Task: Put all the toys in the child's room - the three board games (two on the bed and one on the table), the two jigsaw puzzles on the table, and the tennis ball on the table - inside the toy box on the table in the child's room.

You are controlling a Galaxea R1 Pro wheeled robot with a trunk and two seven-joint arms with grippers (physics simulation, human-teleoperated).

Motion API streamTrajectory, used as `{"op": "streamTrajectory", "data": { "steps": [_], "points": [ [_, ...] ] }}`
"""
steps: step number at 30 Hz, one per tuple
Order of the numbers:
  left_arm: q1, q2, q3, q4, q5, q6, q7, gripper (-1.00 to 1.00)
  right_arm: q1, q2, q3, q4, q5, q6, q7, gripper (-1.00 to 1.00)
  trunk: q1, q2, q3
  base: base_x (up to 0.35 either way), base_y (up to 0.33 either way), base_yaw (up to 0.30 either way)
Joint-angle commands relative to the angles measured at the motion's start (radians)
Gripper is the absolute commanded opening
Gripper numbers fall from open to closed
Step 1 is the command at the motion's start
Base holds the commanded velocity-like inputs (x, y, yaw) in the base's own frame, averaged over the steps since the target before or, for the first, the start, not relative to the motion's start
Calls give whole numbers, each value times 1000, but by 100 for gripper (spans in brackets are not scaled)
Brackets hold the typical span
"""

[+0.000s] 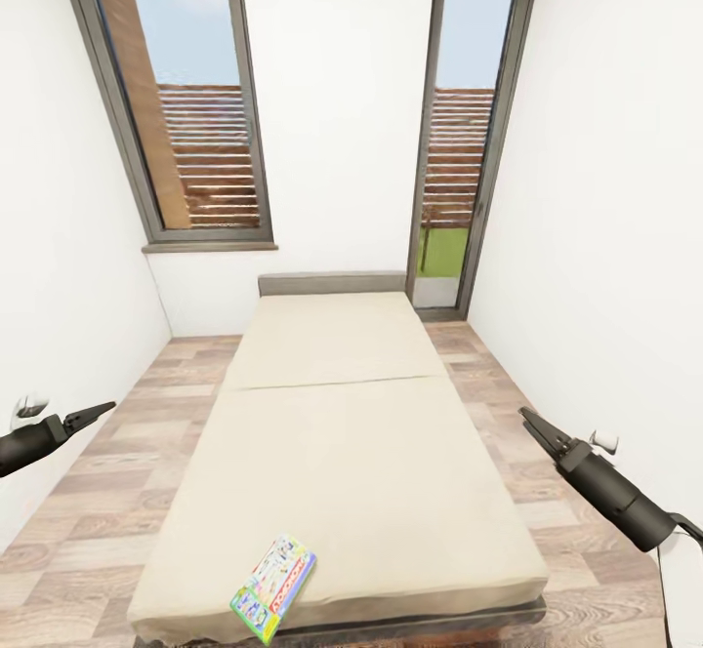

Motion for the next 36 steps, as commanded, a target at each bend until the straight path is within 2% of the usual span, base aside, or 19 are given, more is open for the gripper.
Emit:
{"op": "streamTrajectory", "data": {
  "steps": [1, 4, 6, 8, 10, 13, 16, 20, 29, 36],
  "points": [
    [-1, 0, 2, 0, 1, 10, -3, 100, -1, 1, 1, -1, -2, 5, -17, 100, 0, -2, -2, -114, 57, 0],
    [-1, 0, 2, 0, 1, 10, -3, 100, -1, 2, 17, -4, -2, 6, -66, 100, 0, -2, -2, -71, 33, 0],
    [-1, 0, 2, 0, 2, 10, -3, 100, -1, 2, 84, -9, -2, 6, -118, 100, 0, -2, -2, -26, 12, 0],
    [-1, 0, 2, 0, 2, 10, -3, 100, -1, 1, 128, -11, -3, 6, -142, 100, 0, -2, -2, -15, 7, 0],
    [-1, -1, 2, 0, 2, 10, -3, 100, -1, 0, 206, -14, -3, 7, -181, 100, 0, -2, -2, -7, 3, 0],
    [-1, -1, 2, 0, 2, 10, -3, 100, -2, 0, 264, -15, -3, 10, -239, 100, 0, -2, -2, -3, 1, 0],
    [-1, -1, 2, 0, 2, 10, -3, 100, -2, 0, 285, -15, -5, 8, -287, 100, 0, -2, -2, 0, 0, 0],
    [-1, -2, 2, 0, 2, 10, -3, 100, -2, 1, 290, -14, -6, 6, -307, 100, 0, -2, -2, 0, 0, 0],
    [-1, -2, 2, 0, 1, 10, -3, 100, -2, 1, 293, -8, -7, 5, -314, 100, 0, -2, -2, -2, 2, 0],
    [-1, -2, 2, 0, 1, 10, -2, 100, -2, 0, 288, -9, -11, 4, -311, 100, 0, -2, -2, -135, 147, 0]
  ]
}}
